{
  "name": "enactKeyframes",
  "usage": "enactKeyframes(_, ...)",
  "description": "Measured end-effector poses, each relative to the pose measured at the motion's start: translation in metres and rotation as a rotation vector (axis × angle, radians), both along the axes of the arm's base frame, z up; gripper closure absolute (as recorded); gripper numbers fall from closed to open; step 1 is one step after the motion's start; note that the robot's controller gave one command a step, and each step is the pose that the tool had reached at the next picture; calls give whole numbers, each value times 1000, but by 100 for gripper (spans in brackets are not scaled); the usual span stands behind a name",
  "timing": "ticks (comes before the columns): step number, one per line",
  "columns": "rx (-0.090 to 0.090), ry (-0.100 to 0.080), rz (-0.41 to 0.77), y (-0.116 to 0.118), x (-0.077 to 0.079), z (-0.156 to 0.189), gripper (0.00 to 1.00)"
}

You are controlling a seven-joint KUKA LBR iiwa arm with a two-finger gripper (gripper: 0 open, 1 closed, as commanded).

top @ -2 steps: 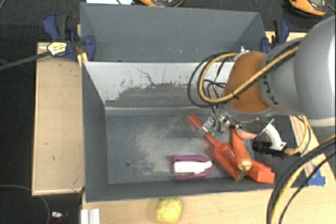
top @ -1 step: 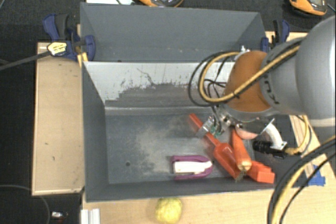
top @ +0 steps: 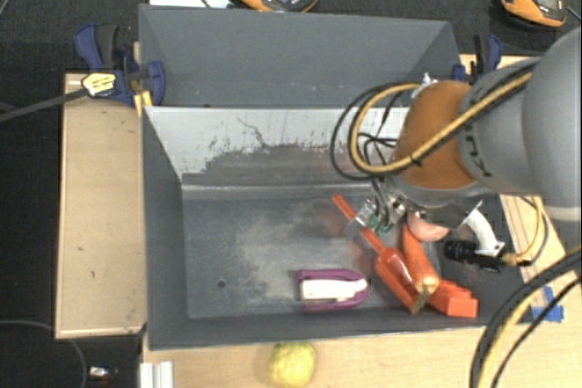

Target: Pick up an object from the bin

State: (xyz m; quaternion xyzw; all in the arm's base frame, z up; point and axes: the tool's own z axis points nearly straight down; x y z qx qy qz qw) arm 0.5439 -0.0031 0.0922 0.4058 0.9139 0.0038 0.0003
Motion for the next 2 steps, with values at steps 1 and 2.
enactKeyframes(1,0,-12,1,0,3,44,100)
enactKeyframes(2,0,-12,4,0,3,52,100)
